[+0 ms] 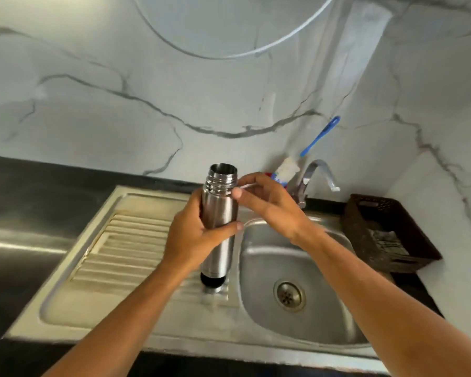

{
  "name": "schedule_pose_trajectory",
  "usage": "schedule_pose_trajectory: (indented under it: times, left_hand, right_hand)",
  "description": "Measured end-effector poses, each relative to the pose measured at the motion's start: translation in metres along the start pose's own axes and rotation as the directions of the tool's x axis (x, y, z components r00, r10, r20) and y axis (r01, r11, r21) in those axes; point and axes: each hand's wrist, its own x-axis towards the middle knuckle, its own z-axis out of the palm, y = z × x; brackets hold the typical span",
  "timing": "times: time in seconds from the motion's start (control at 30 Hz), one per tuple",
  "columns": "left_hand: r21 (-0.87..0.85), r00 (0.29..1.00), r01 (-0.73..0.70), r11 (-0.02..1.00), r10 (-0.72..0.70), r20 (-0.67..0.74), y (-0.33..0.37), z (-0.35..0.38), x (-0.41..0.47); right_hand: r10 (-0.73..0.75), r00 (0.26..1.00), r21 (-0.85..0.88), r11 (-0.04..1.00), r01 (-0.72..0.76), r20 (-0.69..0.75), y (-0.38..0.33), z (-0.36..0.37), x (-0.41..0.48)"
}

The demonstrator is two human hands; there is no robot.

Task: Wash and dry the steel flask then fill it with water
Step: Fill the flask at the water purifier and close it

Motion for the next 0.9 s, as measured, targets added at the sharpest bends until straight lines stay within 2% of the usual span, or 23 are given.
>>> schedule_pose_trajectory:
  times: [0.1, 0.17, 0.27, 0.4, 0.5, 0.67, 0.77, 0.9]
  left_hand:
    - [-0.002, 0.993, 0.090, 0.996, -0.090, -0.071, -0.027, -0.026, -0.006]
    - [-0.004, 0.988, 0.131, 0.991, -0.130, -0.084, -0.041, -0.040, -0.009]
    - [-0.012, 0.978, 0.178, 0.984, -0.178, -0.105, -0.061, -0.053, -0.011]
    - [-0.002, 0.972, 0.208, 0.978, -0.206, -0.113, -0.077, -0.057, -0.014]
    - [-0.007, 0.969, 0.223, 0.975, -0.222, -0.106, -0.081, -0.053, -0.016]
    - [0.006, 0.975, 0.210, 0.978, -0.209, -0.082, -0.078, -0.048, -0.015]
    - [0.028, 0.983, 0.173, 0.985, -0.171, -0.066, -0.069, -0.045, -0.008]
    - [0.018, 0.995, 0.094, 0.995, -0.093, -0.018, -0.051, -0.034, 0.005]
  right_hand:
    - [0.054, 0.998, -0.057, 0.997, -0.053, 0.020, 0.044, 0.015, 0.023]
    - [0.093, 0.994, -0.186, 0.979, -0.083, 0.048, 0.084, 0.024, 0.034]
    - [0.185, 0.969, -0.374, 0.920, -0.113, 0.163, 0.135, 0.040, 0.045]
    - [0.239, 0.916, -0.500, 0.864, -0.049, 0.322, 0.164, 0.063, 0.060]
    - [0.280, 0.881, -0.584, 0.812, -0.005, 0.381, 0.172, 0.076, 0.071]
    - [0.234, 0.905, -0.598, 0.801, 0.027, 0.355, 0.180, 0.084, 0.070]
    - [0.196, 0.938, -0.465, 0.884, -0.043, 0.286, 0.165, 0.068, 0.067]
    - [0.095, 0.984, -0.375, 0.926, -0.032, 0.151, 0.114, 0.023, 0.065]
